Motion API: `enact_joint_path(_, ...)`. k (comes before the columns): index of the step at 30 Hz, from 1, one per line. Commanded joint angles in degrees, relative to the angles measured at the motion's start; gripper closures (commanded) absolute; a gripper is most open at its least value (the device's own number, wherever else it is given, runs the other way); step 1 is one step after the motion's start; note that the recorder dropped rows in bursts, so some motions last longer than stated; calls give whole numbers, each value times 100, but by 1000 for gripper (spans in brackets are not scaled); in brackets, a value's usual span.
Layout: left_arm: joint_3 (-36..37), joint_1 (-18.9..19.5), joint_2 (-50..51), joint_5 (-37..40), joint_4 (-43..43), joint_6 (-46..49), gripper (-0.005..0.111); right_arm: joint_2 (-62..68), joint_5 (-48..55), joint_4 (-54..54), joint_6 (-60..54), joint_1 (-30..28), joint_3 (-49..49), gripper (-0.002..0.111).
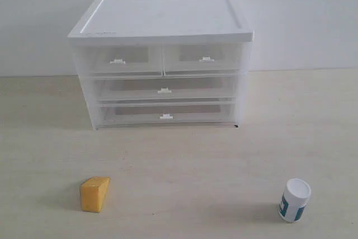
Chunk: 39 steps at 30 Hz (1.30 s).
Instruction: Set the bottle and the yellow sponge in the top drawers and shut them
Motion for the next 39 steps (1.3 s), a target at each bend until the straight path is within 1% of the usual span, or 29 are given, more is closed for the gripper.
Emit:
enact_joint_path(1,20,11,-21,-43,9,-5,103,-32,-1796,518,998,12,-4,108)
enact_joint_path(2,20,11,-21,-43,9,-5,103,-32,-2262,638,1842,12,-4,108)
enact_joint_path(4,20,11,-21,-43,9,-5,103,-32,-2698,583,1923,12,-4,108)
enact_joint_path(7,20,11,-21,-43,9,-5,103,209,-2697,289,1994,12,-272,108)
enact_joint_path(9,20,11,-21,-43,9,-5,103,936,-2835,-119,2170,12,-733,108)
enact_joint_path(10,20,11,-21,-43,9,-5,103,1570,-3088,-440,2254,12,-1019,108)
enact_joint_path(13,20,11,-21,-43,9,-5,103,2752,-3363,-851,2268,12,-1483,108)
enact_joint_path(14,20,11,-21,-43,9,-5,103,3435,-3552,-1020,2268,12,-1744,108)
enact_joint_path(15,20,11,-21,-43,9,-5,103,3783,-3724,-1068,2268,12,-1821,108)
enact_joint_path(16,20,11,-21,-43,9,-5,103,4343,-4136,-1068,2268,12,-1872,108)
enact_joint_path(17,20,11,-21,-43,9,-5,103,4635,-4402,-1068,2268,12,-1872,108)
enact_joint_path(20,20,11,-21,-43,9,-5,103,5384,-4900,-1068,2268,12,-1872,108)
enact_joint_path(23,20,11,-21,-43,9,-5,103,5928,-5285,-1015,1994,195,-1872,108)
enact_joint_path(28,20,11,-21,-43,9,-5,103,6533,-5701,-312,1341,836,-1872,108)
enact_joint_path(31,20,11,-21,-43,9,-5,103,6840,-5933,361,701,1416,-1872,108)
enact_joint_path(34,20,11,-21,-43,9,-5,103,7125,-6376,1247,-151,2176,-1872,108)
enact_joint_path(35,20,11,-21,-43,9,-5,103,7258,-6605,1729,-436,2497,-1872,108)
enact_joint_path(39,20,11,-21,-43,9,-5,103,7705,-7417,3072,-1221,3371,-1872,108)
